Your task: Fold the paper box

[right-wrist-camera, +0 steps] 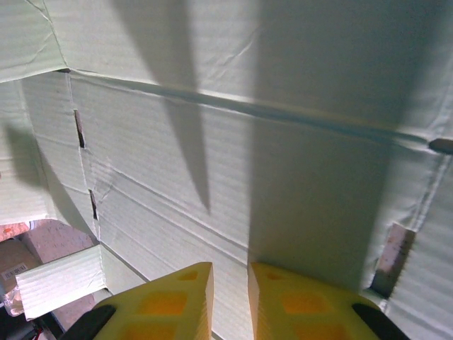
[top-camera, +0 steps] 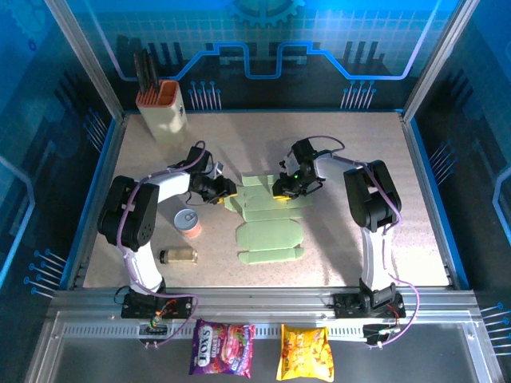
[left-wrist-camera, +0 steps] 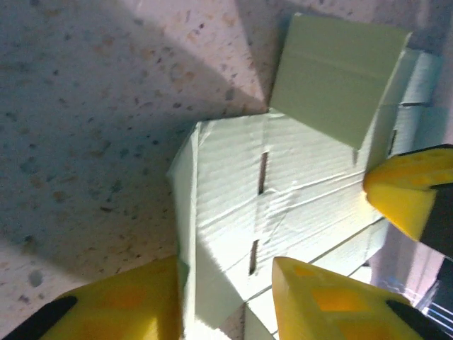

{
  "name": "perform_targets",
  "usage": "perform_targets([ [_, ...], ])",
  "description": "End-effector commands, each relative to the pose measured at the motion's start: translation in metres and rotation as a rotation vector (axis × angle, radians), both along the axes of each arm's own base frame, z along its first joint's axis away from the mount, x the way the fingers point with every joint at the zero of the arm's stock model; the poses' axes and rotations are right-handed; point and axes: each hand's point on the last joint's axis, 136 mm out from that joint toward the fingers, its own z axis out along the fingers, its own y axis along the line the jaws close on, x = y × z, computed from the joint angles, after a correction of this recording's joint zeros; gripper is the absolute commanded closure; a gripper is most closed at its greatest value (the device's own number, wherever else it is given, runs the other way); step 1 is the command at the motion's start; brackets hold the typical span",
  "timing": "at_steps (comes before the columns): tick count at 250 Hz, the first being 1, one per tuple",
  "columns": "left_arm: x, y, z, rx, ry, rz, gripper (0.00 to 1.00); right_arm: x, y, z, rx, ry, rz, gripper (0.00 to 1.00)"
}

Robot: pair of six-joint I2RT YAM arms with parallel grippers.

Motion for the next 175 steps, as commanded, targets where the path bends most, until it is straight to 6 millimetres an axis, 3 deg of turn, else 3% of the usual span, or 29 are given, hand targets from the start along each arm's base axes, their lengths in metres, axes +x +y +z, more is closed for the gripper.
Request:
perform_targets([
  [1, 0.000, 0.003, 0.005, 0.052, -0.015, -0.024, 0.73, -0.006, 0.000, -0.009, -0.004, 0.041, 0.001, 0.77],
  [32, 0.003, -0.001, 0.017, 0.039, -0.070, -0.049, 0.84, -0.002, -0.001, 0.002, -0.008, 0.002, 0.002, 0.78],
  [63, 0.006, -0.008, 0.044, 0.025, -0.175, -0.096, 0.89, 0.005, -0.005, 0.030, 0.002, -0.090, 0.011, 0.78],
  [118, 0.002, -0.026, 0.114, -0.014, -0.408, -0.222, 0.92, 0.016, -0.024, 0.116, 0.032, -0.336, 0.037, 0.73],
  [175, -0.020, -0.047, 0.196, -0.106, -0.656, -0.368, 0.93, 0.001, -0.047, 0.208, 0.038, -0.632, 0.153, 0.64],
])
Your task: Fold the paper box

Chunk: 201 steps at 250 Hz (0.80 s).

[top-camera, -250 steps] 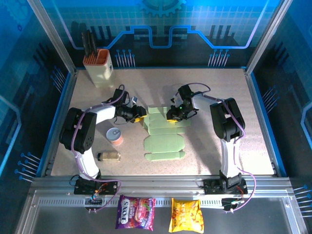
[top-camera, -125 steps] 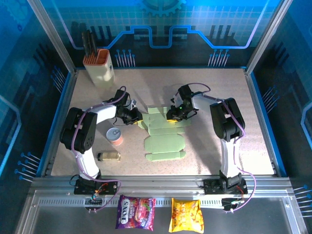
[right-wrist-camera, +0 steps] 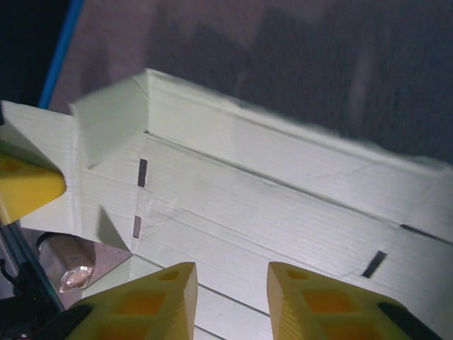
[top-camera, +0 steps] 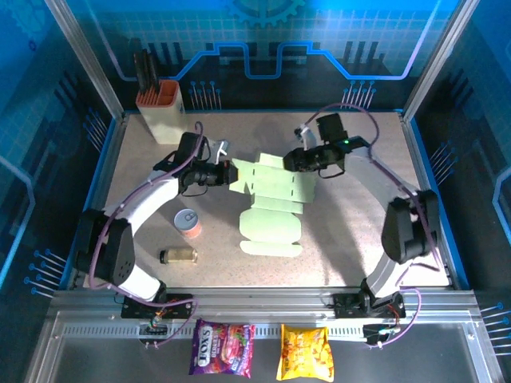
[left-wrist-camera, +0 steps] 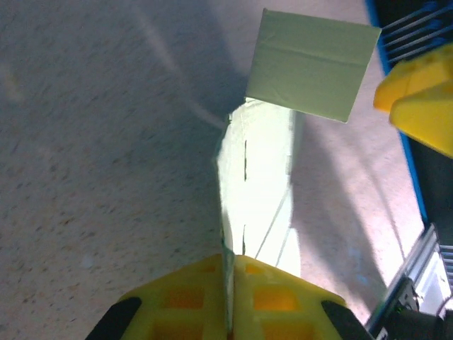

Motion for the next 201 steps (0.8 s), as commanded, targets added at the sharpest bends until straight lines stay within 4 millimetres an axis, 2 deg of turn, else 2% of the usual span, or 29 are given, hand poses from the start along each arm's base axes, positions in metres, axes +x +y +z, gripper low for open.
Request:
perform_targets([
  [1, -0.012, -0.015, 0.057, -0.057, -0.183, -0.136, 0.93, -0.015, -0.012, 0.037, -0.045, -0.144, 0.095, 0.63],
  [28, -0.030, -0.022, 0.092, -0.113, -0.282, -0.220, 0.95, -0.029, -0.016, 0.071, -0.071, -0.278, 0.179, 0.57],
  [44, -0.042, -0.024, 0.111, -0.142, -0.342, -0.272, 1.00, -0.040, -0.016, 0.090, -0.076, -0.353, 0.240, 0.54],
  [98, -0.082, -0.028, 0.154, -0.188, -0.516, -0.433, 1.00, -0.077, -0.016, 0.151, -0.078, -0.625, 0.396, 0.48],
  [158, -0.127, -0.025, 0.176, -0.177, -0.738, -0.569, 1.00, -0.113, -0.012, 0.194, -0.088, -0.742, 0.526, 0.42],
  [201, -0.160, -0.025, 0.176, -0.154, -0.907, -0.688, 1.00, -0.141, -0.002, 0.207, -0.119, -0.801, 0.627, 0.35],
])
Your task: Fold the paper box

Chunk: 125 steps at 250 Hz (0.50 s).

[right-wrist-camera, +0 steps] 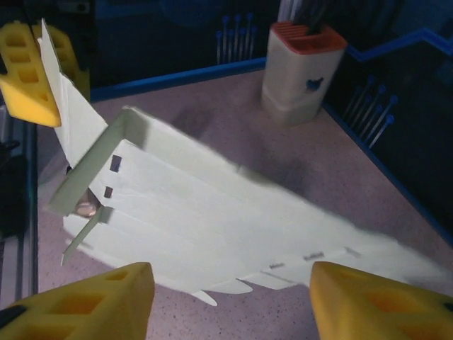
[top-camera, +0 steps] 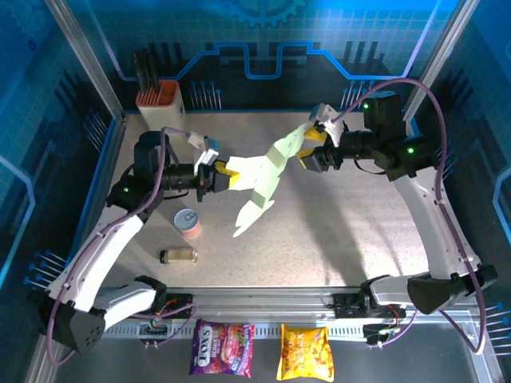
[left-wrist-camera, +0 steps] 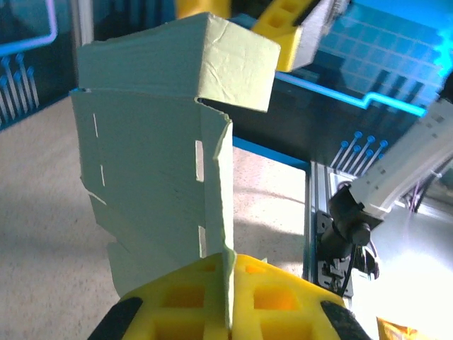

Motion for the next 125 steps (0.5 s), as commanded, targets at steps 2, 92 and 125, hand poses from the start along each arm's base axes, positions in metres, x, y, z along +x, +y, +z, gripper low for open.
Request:
perform_targets([
  [2, -0.032, -0.003, -0.004, 0.016, -0.166, -0.132, 1.00, -0.035, 0.007, 0.006, -0.054, -0.040, 0.109, 0.35],
  [92, -0.049, -0.003, -0.010, 0.045, -0.242, -0.172, 1.00, -0.097, 0.025, -0.005, -0.178, 0.029, 0.276, 0.29],
  [125, -0.049, -0.003, -0.013, 0.058, -0.251, -0.168, 1.00, -0.113, 0.027, -0.021, -0.242, 0.127, 0.259, 0.39],
])
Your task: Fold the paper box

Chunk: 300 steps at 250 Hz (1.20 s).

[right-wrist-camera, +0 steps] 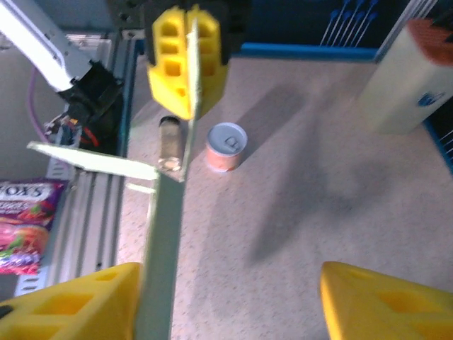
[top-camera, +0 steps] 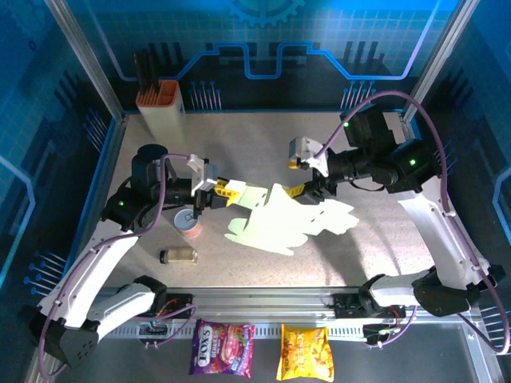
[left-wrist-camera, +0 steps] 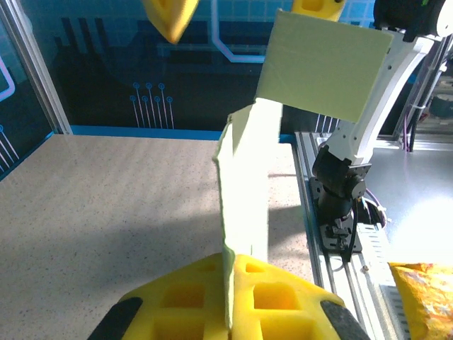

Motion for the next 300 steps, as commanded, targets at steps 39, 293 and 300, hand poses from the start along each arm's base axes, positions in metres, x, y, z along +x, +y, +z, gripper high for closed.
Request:
perform_targets([
  [39, -0.013, -0.001, -0.007, 0.019, -0.064, -0.058, 1.00, -0.034, -0.013, -0.031, -0.166, 0.140, -0.058, 0.53],
  [293, -0.017, -0.002, -0.012, 0.025, -0.116, -0.073, 1.00, -0.040, -0.011, -0.061, -0.270, 0.213, -0.041, 0.95],
  [300, -0.017, -0.002, -0.012, 0.025, -0.119, -0.072, 1.00, -0.040, -0.010, -0.060, -0.269, 0.212, -0.040, 0.97],
])
